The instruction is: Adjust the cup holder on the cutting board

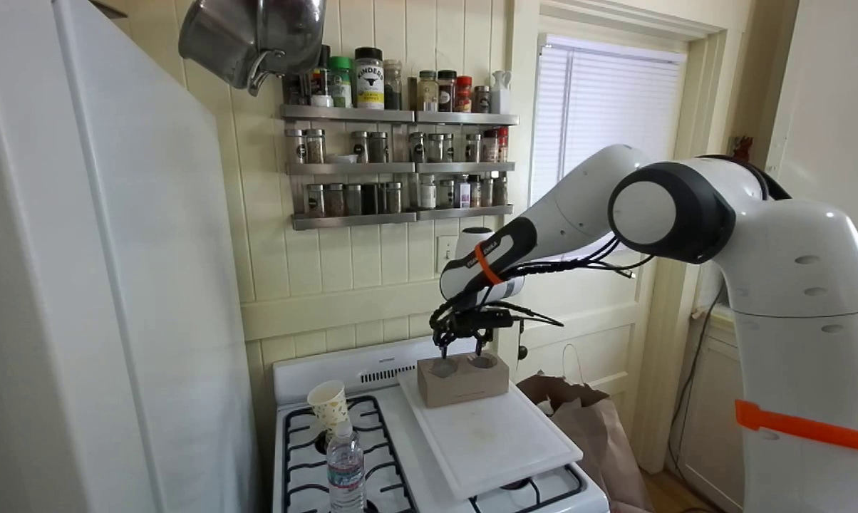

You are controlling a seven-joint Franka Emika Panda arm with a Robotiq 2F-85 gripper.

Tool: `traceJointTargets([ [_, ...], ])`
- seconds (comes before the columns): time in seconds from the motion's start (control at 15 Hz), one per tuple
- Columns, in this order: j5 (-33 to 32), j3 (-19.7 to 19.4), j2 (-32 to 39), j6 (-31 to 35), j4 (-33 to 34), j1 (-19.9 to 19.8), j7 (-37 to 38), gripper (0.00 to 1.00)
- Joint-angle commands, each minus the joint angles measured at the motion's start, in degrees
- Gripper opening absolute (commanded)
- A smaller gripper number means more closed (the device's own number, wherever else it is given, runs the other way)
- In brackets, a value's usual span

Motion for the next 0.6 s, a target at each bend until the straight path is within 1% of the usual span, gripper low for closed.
traceJointTargets([
  [0.0,-10.7,-2.2,-4.4,-5.0,-2.6,3.7,6.8,1.0],
  [0.07,-10.5,-0.8,-4.9,-7.7,-2.7,3.3,3.1,1.0],
  [0.13,-8.5,0.8,-5.3,-9.3,-3.1,2.6,-1.4,1.0],
  [0.27,-5.5,2.6,-7.0,-12.0,-4.9,1.8,-7.4,1.0],
  [0.4,-4.5,3.6,-9.6,-15.6,-6.9,1.4,-12.9,1.0],
  [0.53,-4.6,4.2,-12.1,-20.6,-8.2,1.4,-17.8,1.0],
])
